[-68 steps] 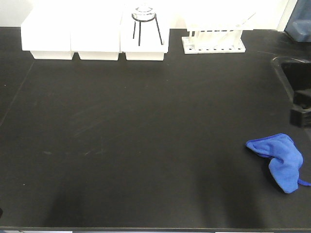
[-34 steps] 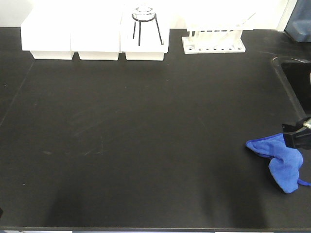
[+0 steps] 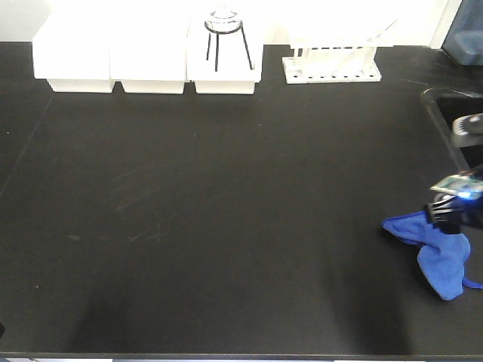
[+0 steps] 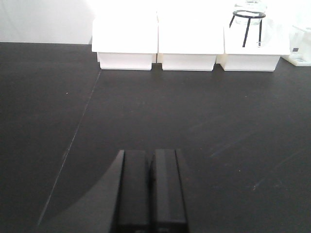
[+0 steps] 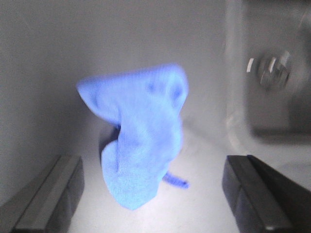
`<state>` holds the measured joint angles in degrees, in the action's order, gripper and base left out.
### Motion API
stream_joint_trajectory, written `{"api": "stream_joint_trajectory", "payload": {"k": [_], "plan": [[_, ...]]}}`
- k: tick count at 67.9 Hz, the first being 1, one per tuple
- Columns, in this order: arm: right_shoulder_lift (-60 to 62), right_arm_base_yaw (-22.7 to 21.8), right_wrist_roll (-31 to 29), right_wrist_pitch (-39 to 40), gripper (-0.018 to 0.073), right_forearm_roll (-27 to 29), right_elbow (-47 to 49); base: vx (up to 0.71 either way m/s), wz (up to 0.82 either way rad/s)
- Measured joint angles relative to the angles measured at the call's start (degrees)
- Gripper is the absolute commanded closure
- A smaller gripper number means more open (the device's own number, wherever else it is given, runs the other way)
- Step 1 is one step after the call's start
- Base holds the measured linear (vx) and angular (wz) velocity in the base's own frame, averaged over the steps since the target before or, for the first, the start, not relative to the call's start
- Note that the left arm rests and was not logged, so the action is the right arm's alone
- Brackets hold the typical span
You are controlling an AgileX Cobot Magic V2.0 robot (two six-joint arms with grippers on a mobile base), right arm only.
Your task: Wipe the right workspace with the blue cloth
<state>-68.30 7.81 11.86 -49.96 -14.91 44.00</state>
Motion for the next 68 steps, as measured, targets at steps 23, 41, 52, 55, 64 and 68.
{"api": "stream_joint_trajectory", "payload": {"k": [23,41,52,55,64,68], "plan": [[-17.1,0.0,0.54,4.98,-0.0032,-2.96,0.0,0.0,0.0],[-22.84,0.0,0.71,8.6,0.0153,-4.64,0.12,0.0,0.0],[-24.4,0.0,2.64,9.26,0.0522,-7.91,0.13,0.0,0.0],[-24.39,0.0,3.07,9.26,0.0574,-8.46,0.18,0.0,0.0],[-22.73,0.0,3.28,9.34,0.0569,-8.93,0.29,0.0,0.0],[-20.25,0.0,3.28,9.81,0.057,-8.81,0.29,0.0,0.0]]}}
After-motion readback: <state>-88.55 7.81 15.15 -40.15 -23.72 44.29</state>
